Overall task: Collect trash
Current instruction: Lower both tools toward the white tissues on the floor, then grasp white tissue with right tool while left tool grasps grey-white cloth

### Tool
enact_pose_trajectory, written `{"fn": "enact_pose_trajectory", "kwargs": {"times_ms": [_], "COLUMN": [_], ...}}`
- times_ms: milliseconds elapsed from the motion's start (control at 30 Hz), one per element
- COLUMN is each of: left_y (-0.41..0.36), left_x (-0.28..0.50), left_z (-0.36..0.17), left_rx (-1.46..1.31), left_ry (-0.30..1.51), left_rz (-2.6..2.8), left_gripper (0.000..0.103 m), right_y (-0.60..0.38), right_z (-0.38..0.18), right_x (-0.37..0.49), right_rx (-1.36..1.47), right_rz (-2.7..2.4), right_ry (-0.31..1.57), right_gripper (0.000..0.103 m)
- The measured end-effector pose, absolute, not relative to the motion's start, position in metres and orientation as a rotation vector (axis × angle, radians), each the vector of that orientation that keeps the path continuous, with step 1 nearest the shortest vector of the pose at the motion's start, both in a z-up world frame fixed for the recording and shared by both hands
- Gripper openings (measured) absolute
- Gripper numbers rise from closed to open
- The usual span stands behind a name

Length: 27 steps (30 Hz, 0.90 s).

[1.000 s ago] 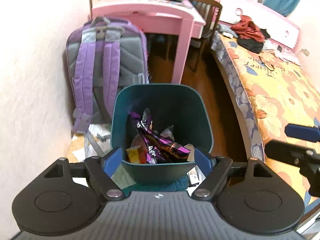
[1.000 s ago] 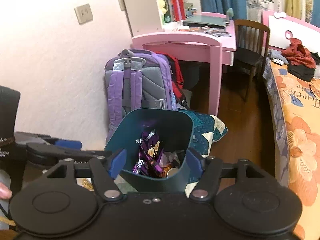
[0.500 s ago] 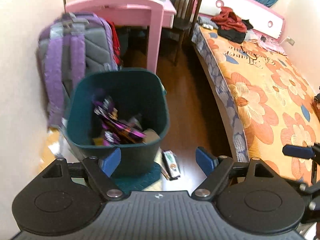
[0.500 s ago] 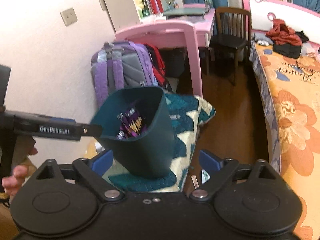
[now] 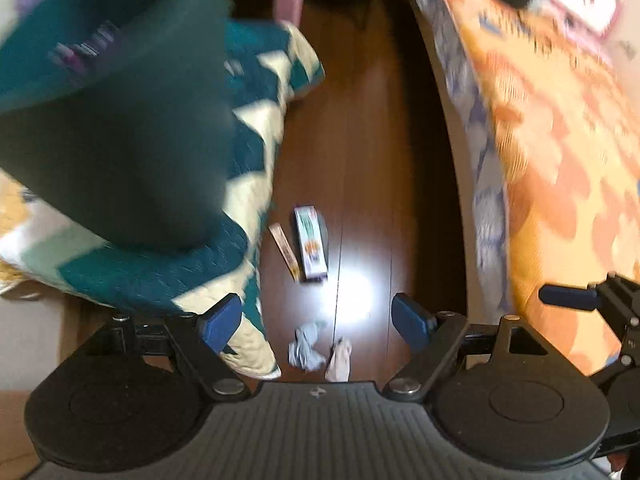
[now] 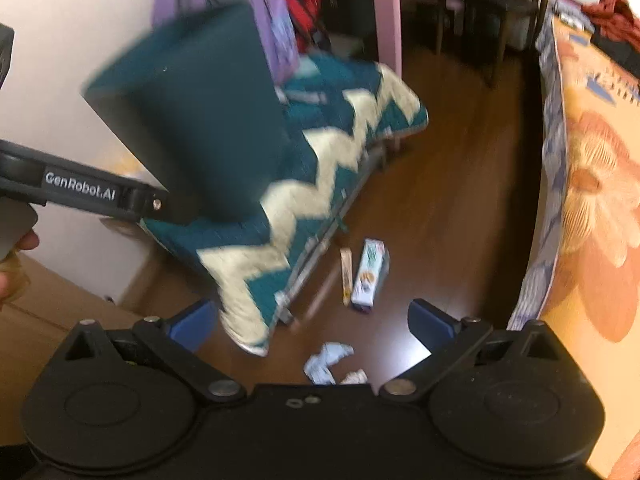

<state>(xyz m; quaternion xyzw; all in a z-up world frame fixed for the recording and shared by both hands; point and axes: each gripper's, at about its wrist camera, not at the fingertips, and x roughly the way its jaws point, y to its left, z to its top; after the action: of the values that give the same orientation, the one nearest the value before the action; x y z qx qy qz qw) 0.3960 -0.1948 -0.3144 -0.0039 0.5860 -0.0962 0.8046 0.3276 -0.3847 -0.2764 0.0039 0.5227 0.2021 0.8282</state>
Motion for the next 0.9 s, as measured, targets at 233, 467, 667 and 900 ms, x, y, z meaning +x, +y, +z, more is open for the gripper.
{"fn": "enact_pose_trajectory", "kwargs": {"times_ms": [233, 467, 667, 900], "left_y": [-0.233, -0.259, -0.264, -0.261], "left_x": [0.407, 0.403, 0.408, 0.419], "left_z": [-0.476, -0.619, -0.728, -0.824], "left_rx": [0.154, 0.203, 0.153, 0.174], "left_ry": [1.387, 1.506, 1.608, 1.666], "left_rz": [-0.328, -0.388, -0.336, -0.240], "left_gripper": [0.082, 0.082, 0.082, 0.082], "right_y": [-0.387, -0.387, -0.381, -0.367], "right_z": [-0.411, -0.558, -0.664, -0.758], "right_x": [0.332, 0.322, 0.311, 0.312], "right_rx": [0.041, 0.122, 0.097, 0.062], "right_rz": [0.320, 0.269, 0.297, 0.319], "right_ry": [1.210, 1.339, 1.399, 1.426], "right_gripper": [0.101, 0.095, 0.090, 0.081]}}
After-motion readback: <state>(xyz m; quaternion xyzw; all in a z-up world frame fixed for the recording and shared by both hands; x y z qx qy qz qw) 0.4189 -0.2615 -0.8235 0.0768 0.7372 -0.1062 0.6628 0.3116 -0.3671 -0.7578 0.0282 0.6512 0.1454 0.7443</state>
